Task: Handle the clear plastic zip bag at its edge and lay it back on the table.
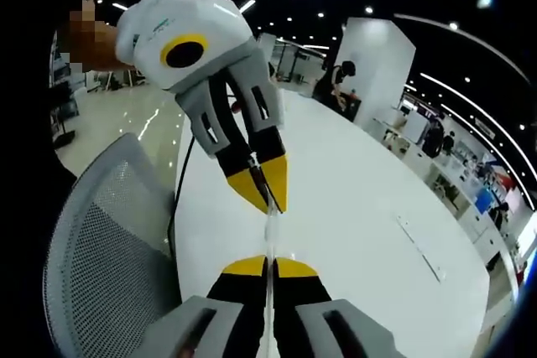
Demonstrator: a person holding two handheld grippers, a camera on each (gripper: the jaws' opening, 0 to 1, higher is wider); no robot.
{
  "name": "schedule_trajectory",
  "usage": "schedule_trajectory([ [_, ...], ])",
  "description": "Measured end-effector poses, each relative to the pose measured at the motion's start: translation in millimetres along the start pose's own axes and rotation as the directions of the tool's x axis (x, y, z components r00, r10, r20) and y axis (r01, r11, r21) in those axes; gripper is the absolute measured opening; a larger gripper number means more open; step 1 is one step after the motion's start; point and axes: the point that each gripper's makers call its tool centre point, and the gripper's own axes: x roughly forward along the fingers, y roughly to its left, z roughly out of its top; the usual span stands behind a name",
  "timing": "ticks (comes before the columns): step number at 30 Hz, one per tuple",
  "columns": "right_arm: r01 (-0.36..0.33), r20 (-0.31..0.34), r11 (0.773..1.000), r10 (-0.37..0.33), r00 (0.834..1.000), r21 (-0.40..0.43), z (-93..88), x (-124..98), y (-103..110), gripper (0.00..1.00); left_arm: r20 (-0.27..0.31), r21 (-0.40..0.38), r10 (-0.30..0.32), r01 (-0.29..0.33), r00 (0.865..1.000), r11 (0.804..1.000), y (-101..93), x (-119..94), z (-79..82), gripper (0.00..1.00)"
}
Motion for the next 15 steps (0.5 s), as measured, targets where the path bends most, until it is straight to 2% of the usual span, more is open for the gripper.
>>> schedule_trajectory([
  [5,-0.003,-0.002,1.0,0.003,1.0,-0.004,-1.1,0.0,1.5,0.0,0.005,-0.084,-0.036,0.036,0.999,0.996,-3.4,-0.1,0.1,0.0],
  [15,0.024,0.01,0.998,-0.023,1.0,-0.056,1.9,-0.9,-0.8,0.04,-0.013,-0.145,-0.063,0.061,0.998,0.988,-7.0,2.0,-7.7,0.0],
])
